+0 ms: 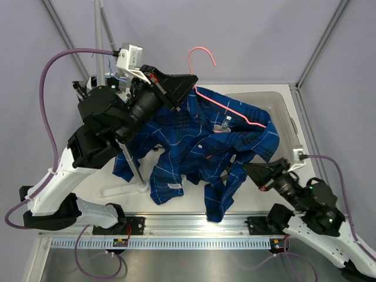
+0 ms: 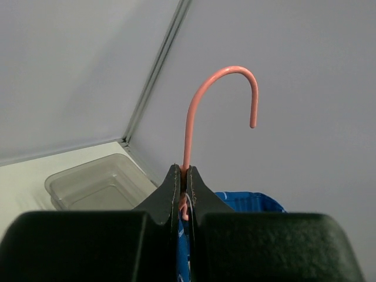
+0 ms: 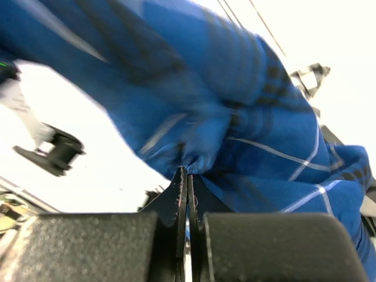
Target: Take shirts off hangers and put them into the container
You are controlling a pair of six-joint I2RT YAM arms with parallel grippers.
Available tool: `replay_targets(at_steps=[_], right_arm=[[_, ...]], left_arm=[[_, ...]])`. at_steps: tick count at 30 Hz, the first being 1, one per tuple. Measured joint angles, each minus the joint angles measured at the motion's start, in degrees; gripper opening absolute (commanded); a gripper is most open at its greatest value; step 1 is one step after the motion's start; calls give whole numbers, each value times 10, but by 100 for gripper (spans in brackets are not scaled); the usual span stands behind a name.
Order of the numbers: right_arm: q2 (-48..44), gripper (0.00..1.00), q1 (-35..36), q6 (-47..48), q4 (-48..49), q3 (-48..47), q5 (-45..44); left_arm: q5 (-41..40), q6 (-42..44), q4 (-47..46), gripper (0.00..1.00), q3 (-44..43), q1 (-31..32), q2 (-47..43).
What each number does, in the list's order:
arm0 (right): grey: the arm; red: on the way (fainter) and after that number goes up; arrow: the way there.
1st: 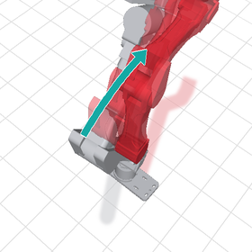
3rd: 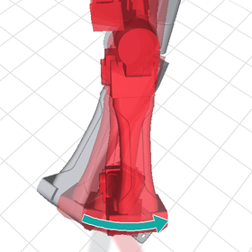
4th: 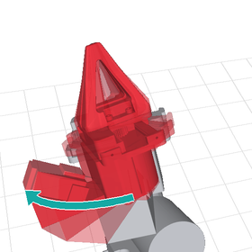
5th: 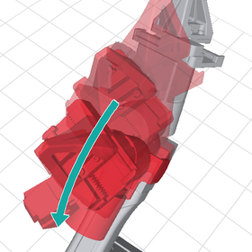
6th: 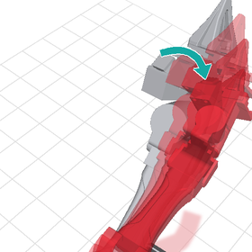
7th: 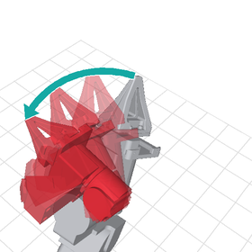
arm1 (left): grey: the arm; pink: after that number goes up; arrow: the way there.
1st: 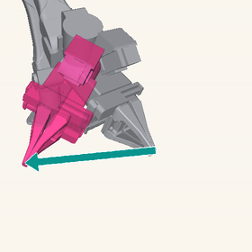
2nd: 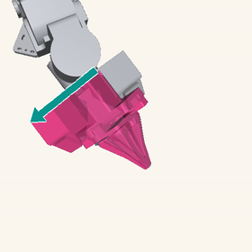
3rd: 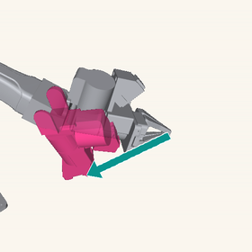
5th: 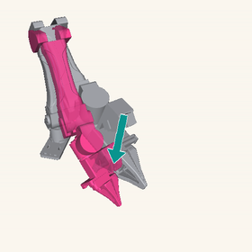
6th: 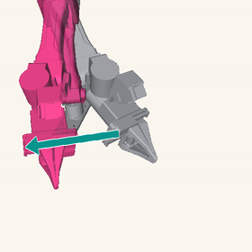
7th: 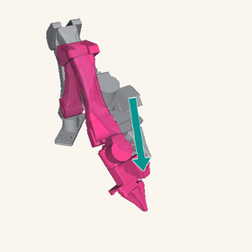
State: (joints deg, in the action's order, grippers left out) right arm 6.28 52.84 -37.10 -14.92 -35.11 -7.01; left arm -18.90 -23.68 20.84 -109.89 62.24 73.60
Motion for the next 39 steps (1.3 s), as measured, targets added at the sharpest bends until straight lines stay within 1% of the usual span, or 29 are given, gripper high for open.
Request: replay_targets(at_steps=[2, 5, 10, 12, 15, 18, 22, 25, 28, 31, 34, 39], right_arm=[[19, 0, 0, -2, 32, 42, 3], [99, 0, 0, -7, 105, 71, 16], [261, 0, 0, -19, 256, 74, 45], [319, 0, 0, -23, 302, 68, 62], [395, 0, 0, -29, 345, 52, 83], [424, 0, 0, -30, 357, 37, 97], [385, 0, 0, -21, 335, 31, 89], [327, 0, 0, 3, 269, 8, 62], [299, 0, 0, 36, 190, -47, 28], [297, 0, 0, 76, 118, -120, -18], [310, 0, 0, 119, 56, -185, -81], [334, 0, 0, 184, -7, -250, -183]], left_arm=[[12, -15, -11, 0, 5, 0, 0], [41, -42, -13, 0, 7, 0, 2], [86, -85, -31, 0, 7, 0, 11], [101, -110, -56, 0, 7, 2, 16], [117, -131, -81, 0, 7, 6, 19], [124, -140, -88, 0, 3, 7, 22], [132, -135, -74, 0, -29, 7, 38], [152, -122, -57, 0, -55, 7, 45], [186, -110, -49, 0, -56, 7, 37], [224, -106, -40, 0, -23, 7, 11], [259, -103, -25, 0, 28, 7, -28], [276, -87, 35, 0, 93, 7, -104]])
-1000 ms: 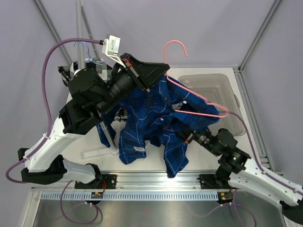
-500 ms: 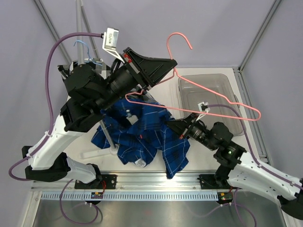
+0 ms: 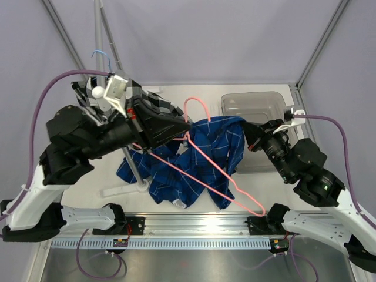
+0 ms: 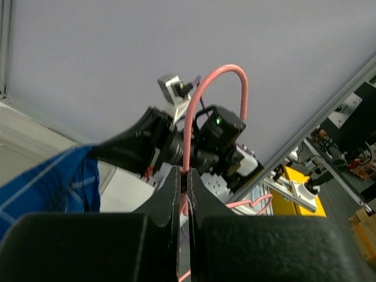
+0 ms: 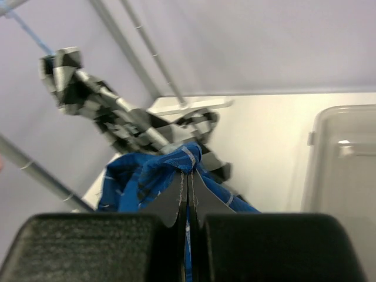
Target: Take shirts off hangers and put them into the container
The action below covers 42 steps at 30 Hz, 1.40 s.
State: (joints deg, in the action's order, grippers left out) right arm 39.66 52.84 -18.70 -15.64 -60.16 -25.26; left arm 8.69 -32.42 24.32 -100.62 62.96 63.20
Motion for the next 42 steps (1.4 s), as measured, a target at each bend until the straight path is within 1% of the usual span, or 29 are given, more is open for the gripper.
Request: replay_targets(at_steps=[3, 5, 8, 11, 14, 17, 18, 20, 22, 23, 27, 31, 34, 37, 42], right_arm=[[19, 0, 0, 42, -23, -42, -44], [38, 0, 0, 75, -24, -80, -64], [82, 0, 0, 167, 21, -148, -88], [142, 0, 0, 271, 90, -246, -100], [228, 0, -3, 402, 190, -370, -95], [336, 0, -30, 523, 254, -538, -66], [371, 0, -42, 555, 267, -599, -54], [459, 0, -70, 610, 274, -751, -23], [532, 0, -100, 643, 282, -880, 19], [553, 0, -125, 650, 290, -915, 40], [578, 0, -219, 636, 324, -937, 107], [626, 0, -278, 600, 359, -978, 154], [657, 0, -322, 555, 386, -997, 178], [645, 0, -351, 511, 415, -931, 187], [635, 0, -362, 472, 428, -845, 183]], left_arm=[[11, 9, 33, 0, 3, 0, -38], [23, 10, 36, 0, 19, 0, -66], [36, 11, 35, 0, 61, 0, -106], [38, 10, 36, 0, 118, 0, -122], [37, 9, 52, 0, 177, 1, -121], [29, 9, 66, 0, 234, 10, -118], [27, 9, 70, 0, 254, 15, -120], [20, 9, 77, 0, 284, 24, -124], [11, 10, 89, 0, 300, 28, -129], [9, 10, 88, 0, 307, 29, -132], [3, 9, 64, 0, 361, 32, -153], [-8, 9, 56, 0, 404, 35, -158], [-29, 13, 68, 0, 415, 35, -157], [-43, 17, 70, 0, 415, 35, -156], [-44, 10, 47, 0, 445, 36, -164]])
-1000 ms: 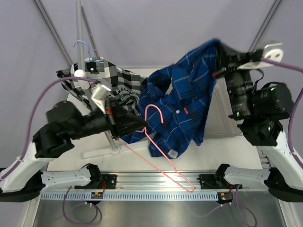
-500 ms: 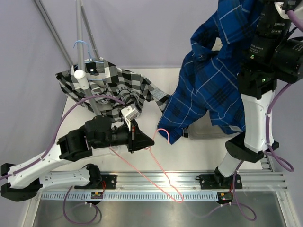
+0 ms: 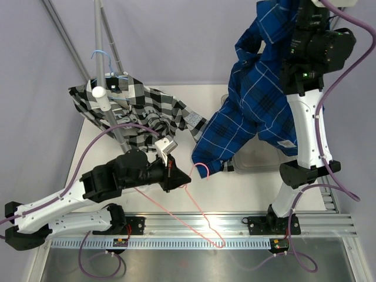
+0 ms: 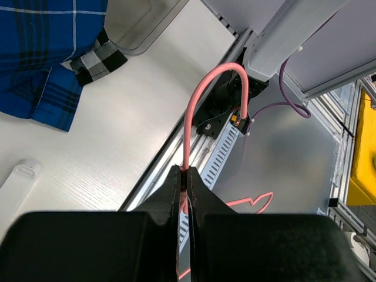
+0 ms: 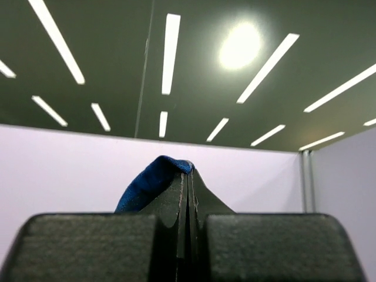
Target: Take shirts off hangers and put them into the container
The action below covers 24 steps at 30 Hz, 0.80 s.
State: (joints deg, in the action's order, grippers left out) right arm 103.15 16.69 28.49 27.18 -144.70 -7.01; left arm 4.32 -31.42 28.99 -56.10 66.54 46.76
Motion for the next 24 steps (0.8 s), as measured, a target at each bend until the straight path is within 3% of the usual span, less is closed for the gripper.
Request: replay_targets(at_steps=[10, 15, 20, 24], right_arm=[[-57, 0, 0, -44, -6, 253, -42], [-111, 0, 0, -56, -22, 359, -140], [-153, 0, -9, -104, -130, 387, -276], [-181, 0, -25, -167, -250, 394, -334]], left_arm=[[-3, -21, -5, 0, 30, 2, -40], [-12, -37, -5, 0, 30, 8, -71], [-21, -50, -4, 0, 30, 10, -101], [-26, -56, -4, 0, 34, 11, -118]])
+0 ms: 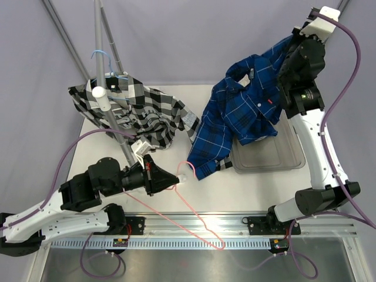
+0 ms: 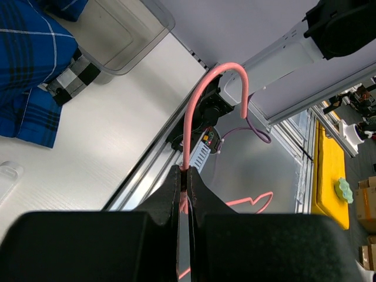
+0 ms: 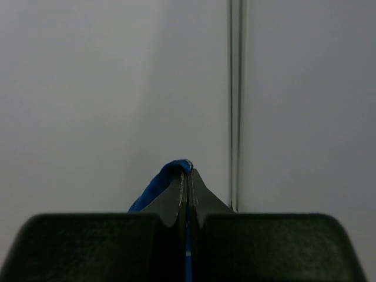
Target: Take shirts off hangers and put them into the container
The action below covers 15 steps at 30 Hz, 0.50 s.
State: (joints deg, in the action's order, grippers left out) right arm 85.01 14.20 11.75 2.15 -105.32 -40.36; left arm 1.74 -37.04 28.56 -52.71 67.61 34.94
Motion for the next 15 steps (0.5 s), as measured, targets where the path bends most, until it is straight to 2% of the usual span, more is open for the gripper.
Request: replay_targets(at_steps=[7, 9, 12, 15], right_arm=[[-25, 0, -21, -151, -224, 22, -12], [-36, 0, -24, -204, -259, 72, 12], [-50, 0, -24, -280, -277, 202, 64], [-33, 18, -22, -333, -291, 314, 110]], left_arm=[[-3, -12, -22, 0, 44, 2, -22], [-3, -15, -25, 0, 47, 3, -22], [-3, -16, -34, 0, 47, 6, -22], [-3, -16, -36, 0, 47, 10, -23]])
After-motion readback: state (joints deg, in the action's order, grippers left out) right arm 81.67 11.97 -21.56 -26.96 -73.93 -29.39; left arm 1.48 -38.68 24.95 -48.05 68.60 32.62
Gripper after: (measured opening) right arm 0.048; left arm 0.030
